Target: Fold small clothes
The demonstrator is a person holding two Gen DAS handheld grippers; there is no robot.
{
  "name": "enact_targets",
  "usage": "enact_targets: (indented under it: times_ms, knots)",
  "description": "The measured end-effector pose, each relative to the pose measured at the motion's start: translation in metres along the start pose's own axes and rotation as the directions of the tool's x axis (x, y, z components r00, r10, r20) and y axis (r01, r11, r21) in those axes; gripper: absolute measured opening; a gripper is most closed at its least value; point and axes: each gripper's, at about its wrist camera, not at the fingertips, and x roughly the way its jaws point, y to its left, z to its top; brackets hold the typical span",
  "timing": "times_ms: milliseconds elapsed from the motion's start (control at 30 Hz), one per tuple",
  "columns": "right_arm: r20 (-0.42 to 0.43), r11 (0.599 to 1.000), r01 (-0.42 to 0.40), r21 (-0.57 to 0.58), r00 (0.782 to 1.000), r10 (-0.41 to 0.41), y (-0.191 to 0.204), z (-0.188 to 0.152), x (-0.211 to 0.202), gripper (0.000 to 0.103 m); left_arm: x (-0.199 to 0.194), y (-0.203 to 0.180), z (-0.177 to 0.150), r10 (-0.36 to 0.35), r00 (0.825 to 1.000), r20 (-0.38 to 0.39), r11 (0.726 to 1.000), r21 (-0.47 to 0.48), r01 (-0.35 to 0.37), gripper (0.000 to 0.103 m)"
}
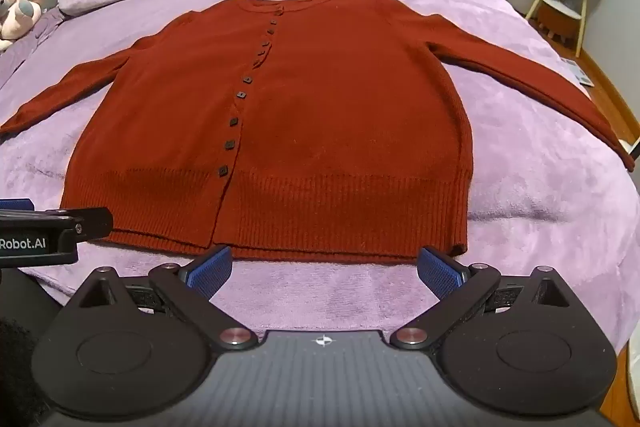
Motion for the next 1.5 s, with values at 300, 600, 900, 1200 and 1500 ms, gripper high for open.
enact_targets:
  times_ms: [300,600,900,1200,1500]
  knots:
    - [0.000,1.000,-0.005,-0.008,1.000,0.005,0.001,0.000,0.001,0.099,0.002,0.001,-0.002,-0.006,1.000,-0.001,1.000,0.005,0.006,0.103]
    - [0.005,1.000,-0.004,-0.010,1.000,0.004,0.002,-0.003,-0.001,0.099,0.002,-0.004,-0.001,0.003,1.000,-0.006,1.000,0.009,-0.003,0.103]
    - [0.012,1.000,-0.006,-0.003,1.000,0.006,0.001,-0.004,-0.002,0.099,0.004,-0.004,-0.003,0.007,1.000,-0.012,1.000,0.012,-0.006,0.103]
    - [0.015,1.000,-0.001,-0.001,1.000,0.001,0.001,-0.004,-0.003,0.099,0.005,-0.004,-0.003,0.006,1.000,-0.025,1.000,0.009,-0.005,0.103]
    - [0.024,1.000,0.007,-0.005,1.000,-0.007,0.001,-0.004,-0.005,0.099,0.006,-0.004,-0.004,0.005,1.000,-0.030,1.000,0.005,-0.005,0.103]
